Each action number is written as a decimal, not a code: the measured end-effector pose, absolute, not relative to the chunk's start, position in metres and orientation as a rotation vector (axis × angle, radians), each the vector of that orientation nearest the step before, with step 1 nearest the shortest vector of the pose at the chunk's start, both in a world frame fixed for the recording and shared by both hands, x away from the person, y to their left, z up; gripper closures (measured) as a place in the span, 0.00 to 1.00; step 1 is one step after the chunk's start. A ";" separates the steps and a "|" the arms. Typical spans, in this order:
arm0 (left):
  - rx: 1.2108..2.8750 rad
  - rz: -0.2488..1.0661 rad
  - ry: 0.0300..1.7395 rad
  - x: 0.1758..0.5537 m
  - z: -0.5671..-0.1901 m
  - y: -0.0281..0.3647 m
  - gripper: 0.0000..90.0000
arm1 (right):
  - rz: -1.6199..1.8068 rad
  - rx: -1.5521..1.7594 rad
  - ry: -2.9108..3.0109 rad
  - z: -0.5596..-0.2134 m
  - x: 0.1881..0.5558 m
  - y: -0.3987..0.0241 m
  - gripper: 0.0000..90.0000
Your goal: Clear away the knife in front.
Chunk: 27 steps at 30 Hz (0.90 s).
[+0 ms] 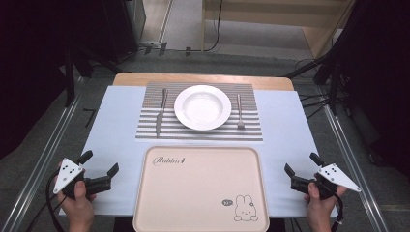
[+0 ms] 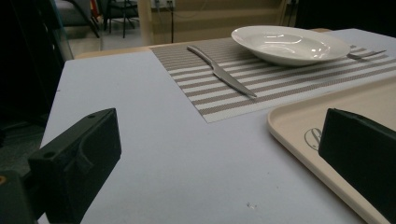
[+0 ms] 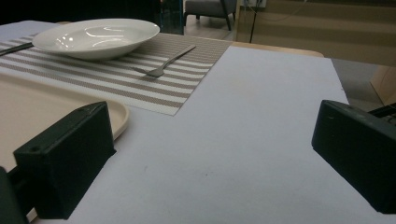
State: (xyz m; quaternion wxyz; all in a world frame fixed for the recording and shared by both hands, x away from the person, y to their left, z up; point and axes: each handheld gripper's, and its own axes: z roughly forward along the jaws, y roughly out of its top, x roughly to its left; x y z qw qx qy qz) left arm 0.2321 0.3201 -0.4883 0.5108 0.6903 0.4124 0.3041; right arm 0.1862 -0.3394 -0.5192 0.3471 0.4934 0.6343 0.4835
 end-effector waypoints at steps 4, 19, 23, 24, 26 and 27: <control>1.646 0.679 0.957 0.231 -0.485 0.321 0.00 | 1.248 1.281 1.654 -0.520 0.187 -0.338 0.00; 1.637 0.646 0.926 0.232 -0.479 0.313 0.00 | 1.235 1.278 1.665 -0.520 0.187 -0.335 0.00; 1.629 0.599 0.931 0.233 -0.477 0.308 0.00 | 1.238 1.276 1.665 -0.521 0.187 -0.335 0.00; 1.639 0.608 0.924 0.233 -0.475 0.306 0.00 | 1.238 1.275 1.666 -0.521 0.187 -0.335 0.00; 1.659 0.627 0.921 0.233 -0.472 0.301 0.00 | 1.236 1.273 1.667 -0.521 0.187 -0.335 0.00; 1.664 0.630 0.917 0.234 -0.470 0.299 0.00 | 1.236 1.272 1.668 -0.521 0.187 -0.335 0.00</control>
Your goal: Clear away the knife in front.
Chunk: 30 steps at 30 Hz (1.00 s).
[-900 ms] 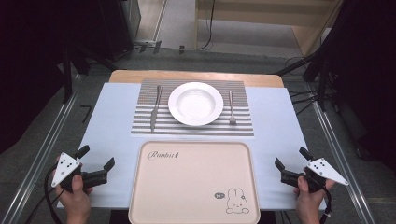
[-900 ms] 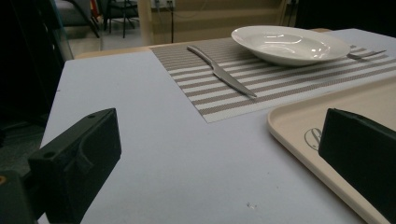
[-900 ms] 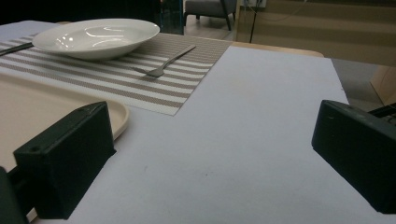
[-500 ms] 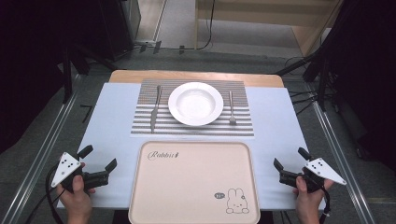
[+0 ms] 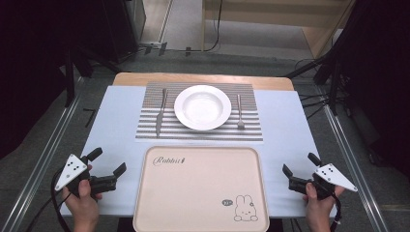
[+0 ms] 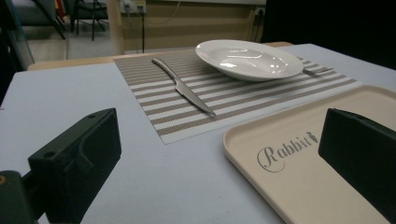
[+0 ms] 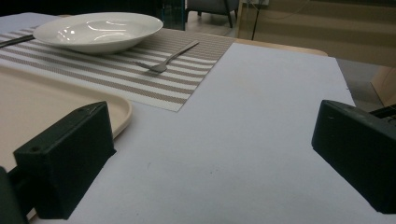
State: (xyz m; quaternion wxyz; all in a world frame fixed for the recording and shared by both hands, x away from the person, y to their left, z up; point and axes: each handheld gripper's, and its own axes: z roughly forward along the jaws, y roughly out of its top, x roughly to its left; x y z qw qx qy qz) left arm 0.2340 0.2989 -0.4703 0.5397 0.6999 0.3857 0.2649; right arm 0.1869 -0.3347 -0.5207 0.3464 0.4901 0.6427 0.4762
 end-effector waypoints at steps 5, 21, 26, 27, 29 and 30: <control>1.688 0.612 0.895 0.239 -0.464 0.289 0.00 | 1.237 1.275 1.664 -0.521 0.187 -0.335 0.00; 1.730 0.564 0.850 0.273 -0.443 0.259 0.00 | 1.240 1.280 1.657 -0.521 0.187 -0.335 0.00; 1.752 0.554 0.864 0.288 -0.433 0.250 0.00 | 1.238 1.275 1.658 -0.521 0.187 -0.335 0.00; 1.767 0.534 0.864 0.296 -0.430 0.246 0.00 | 1.238 1.273 1.660 -0.521 0.187 -0.335 0.00; 1.787 0.538 0.875 0.305 -0.428 0.242 0.00 | 1.238 1.275 1.661 -0.521 0.186 -0.335 0.00; 1.792 0.538 0.879 0.308 -0.426 0.240 0.00 | 1.239 1.275 1.662 -0.521 0.186 -0.335 0.00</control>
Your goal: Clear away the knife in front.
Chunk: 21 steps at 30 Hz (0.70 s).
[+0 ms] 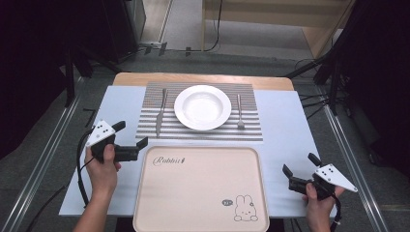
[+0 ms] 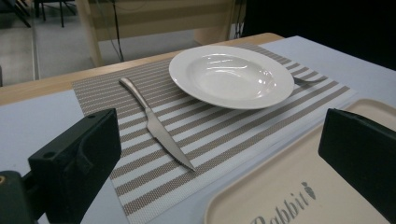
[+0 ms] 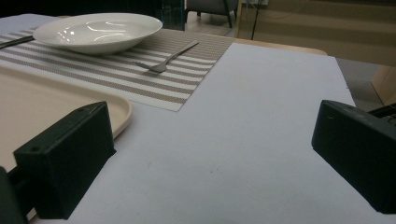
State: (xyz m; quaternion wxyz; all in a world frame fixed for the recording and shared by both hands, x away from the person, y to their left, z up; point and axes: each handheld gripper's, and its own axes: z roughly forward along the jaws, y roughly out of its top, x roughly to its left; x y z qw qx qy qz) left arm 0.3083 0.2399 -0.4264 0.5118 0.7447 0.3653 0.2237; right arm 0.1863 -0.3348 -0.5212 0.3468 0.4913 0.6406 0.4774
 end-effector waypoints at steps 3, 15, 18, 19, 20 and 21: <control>1.797 0.535 0.883 0.317 -0.423 0.236 0.00 | 1.239 1.276 1.663 -0.521 0.187 -0.335 0.00; 1.838 0.557 0.910 0.350 -0.413 0.220 0.00 | 1.235 1.276 1.668 -0.521 0.187 -0.334 0.00; 1.844 0.548 0.913 0.358 -0.411 0.216 0.00 | 1.234 1.277 1.671 -0.521 0.187 -0.334 0.00; 1.846 0.549 0.912 0.360 -0.410 0.215 0.00 | 1.237 1.280 1.672 -0.521 0.187 -0.334 0.00; 1.849 0.546 0.912 0.363 -0.410 0.214 0.00 | 1.238 1.280 1.675 -0.522 0.187 -0.334 0.00; 1.853 0.548 0.912 0.366 -0.409 0.213 0.00 | 1.240 1.279 1.677 -0.522 0.187 -0.334 0.00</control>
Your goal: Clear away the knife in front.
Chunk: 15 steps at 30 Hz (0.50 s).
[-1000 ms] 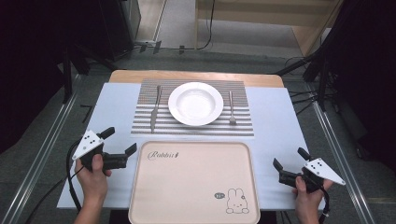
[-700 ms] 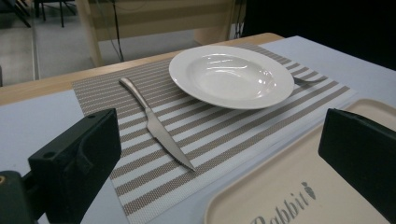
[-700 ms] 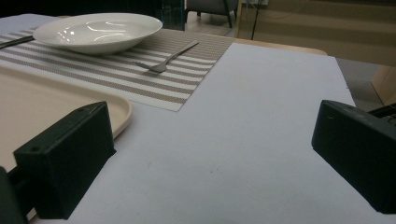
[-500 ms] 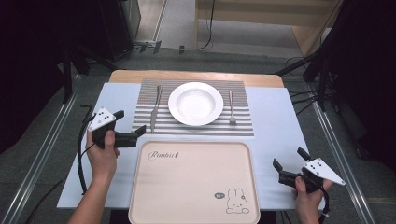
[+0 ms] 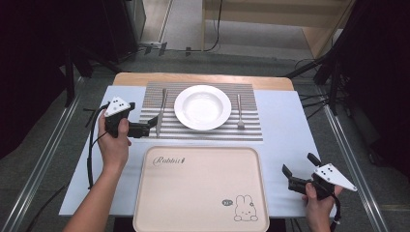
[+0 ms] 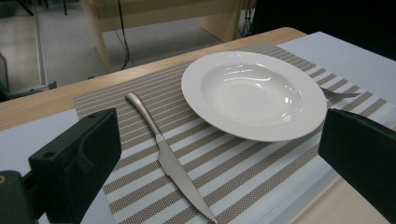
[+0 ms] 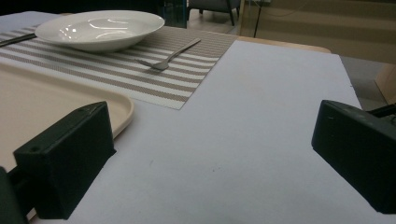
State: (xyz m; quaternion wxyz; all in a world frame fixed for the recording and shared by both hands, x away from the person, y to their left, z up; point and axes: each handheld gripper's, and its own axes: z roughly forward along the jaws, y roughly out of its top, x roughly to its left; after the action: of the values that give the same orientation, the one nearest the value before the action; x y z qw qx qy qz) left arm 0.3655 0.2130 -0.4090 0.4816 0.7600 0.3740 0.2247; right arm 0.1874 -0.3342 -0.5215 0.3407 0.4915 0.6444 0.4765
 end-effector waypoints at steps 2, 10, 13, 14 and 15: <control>1.862 0.542 0.912 0.370 -0.408 0.212 0.00 | 1.240 1.278 1.679 -0.522 0.187 -0.334 0.00; 1.879 0.567 0.941 0.389 -0.407 0.207 0.08 | 1.238 1.275 1.688 -0.522 0.188 -0.334 0.00; 1.889 0.562 0.948 0.395 -0.406 0.205 0.08 | 1.235 1.277 1.682 -0.522 0.188 -0.334 0.00; 1.888 0.559 0.954 0.397 -0.406 0.204 0.08 | 1.231 1.279 1.675 -0.522 0.187 -0.334 0.00; 1.888 0.559 0.954 0.397 -0.406 0.204 0.08 | 1.231 1.279 1.675 -0.522 0.187 -0.334 0.00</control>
State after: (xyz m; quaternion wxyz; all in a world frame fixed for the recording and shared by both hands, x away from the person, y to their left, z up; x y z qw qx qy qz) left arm 0.3974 0.2039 -0.4056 0.4590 0.7666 0.3875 0.2270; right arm 0.1873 -0.3342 -0.5216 0.3432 0.4922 0.6445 0.4738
